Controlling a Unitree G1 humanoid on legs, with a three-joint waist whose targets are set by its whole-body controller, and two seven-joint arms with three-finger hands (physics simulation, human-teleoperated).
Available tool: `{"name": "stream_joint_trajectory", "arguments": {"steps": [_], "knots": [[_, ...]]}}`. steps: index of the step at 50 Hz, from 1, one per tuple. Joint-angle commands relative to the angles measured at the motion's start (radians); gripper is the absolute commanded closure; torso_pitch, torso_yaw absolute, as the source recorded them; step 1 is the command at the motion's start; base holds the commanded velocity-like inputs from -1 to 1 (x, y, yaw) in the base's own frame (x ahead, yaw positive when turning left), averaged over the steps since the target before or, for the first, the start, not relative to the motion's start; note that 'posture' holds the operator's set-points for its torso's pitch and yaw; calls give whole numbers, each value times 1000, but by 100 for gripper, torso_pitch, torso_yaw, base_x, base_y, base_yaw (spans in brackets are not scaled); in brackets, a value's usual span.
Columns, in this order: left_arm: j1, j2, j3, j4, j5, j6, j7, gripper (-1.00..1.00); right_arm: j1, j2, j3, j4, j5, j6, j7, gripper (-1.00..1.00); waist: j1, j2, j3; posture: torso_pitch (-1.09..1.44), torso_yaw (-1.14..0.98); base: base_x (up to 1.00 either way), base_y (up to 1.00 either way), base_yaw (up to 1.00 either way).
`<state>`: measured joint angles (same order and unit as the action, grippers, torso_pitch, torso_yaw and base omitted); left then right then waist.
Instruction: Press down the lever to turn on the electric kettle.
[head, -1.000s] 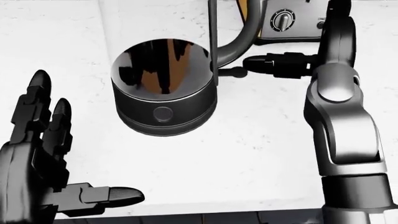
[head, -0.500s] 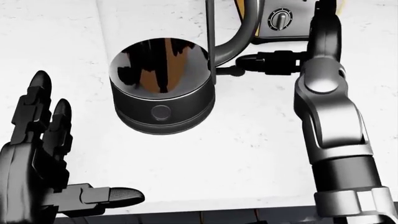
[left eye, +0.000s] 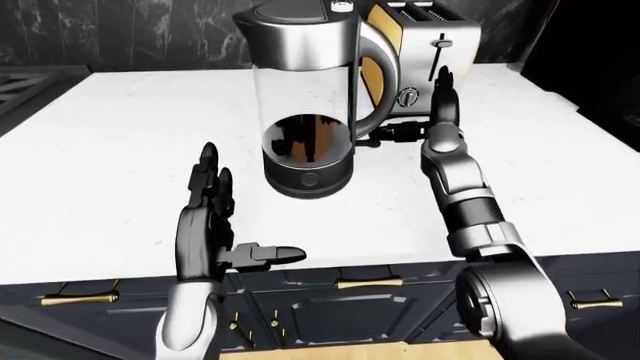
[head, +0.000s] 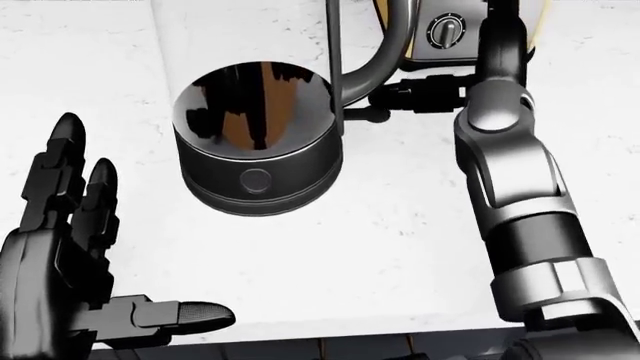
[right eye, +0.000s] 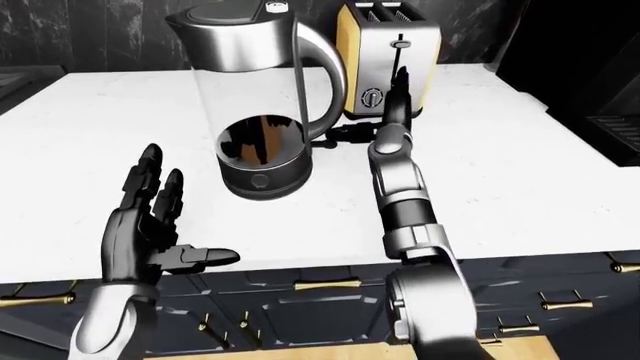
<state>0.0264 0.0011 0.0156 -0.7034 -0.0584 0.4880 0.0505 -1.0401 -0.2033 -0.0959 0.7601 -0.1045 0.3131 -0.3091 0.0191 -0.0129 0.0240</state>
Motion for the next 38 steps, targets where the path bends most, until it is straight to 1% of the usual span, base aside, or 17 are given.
{"name": "stream_joint_trajectory", "arguments": {"steps": [1, 8, 13, 20, 25, 38], "knots": [[-15, 1, 0, -40, -1, -29, -1, -100, -45, -11, 3, -19, -20, -36, -11, -100, 1, 0, -23, 0, 0, 0, 0, 0], [-12, 0, -1, -43, 0, -30, -1, -100, -68, -11, 9, 78, -46, -78, -25, -100, 0, 0, -22, 0, 0, 0, 0, 0], [-13, 1, -2, -40, 1, -31, -1, -100, -89, -9, 17, 112, -79, -78, -44, -100, 1, 0, -23, 0, 0, 0, 0, 0], [-14, 1, 1, -42, -1, -29, -1, -100, -73, 9, 24, 184, -113, -128, -58, -100, 1, 0, -24, 0, 0, 0, 0, 0], [-15, 1, 2, -43, -2, -27, -1, -100, -68, 17, 22, 159, -110, -121, -44, -100, 1, 0, -28, 0, 0, 0, 0, 0], [-15, 2, 5, -49, -6, -23, 0, -100, -62, 25, 24, 167, -111, -131, -41, -100, 0, 1, -31, 0, 0, 0, 0, 0]]}}
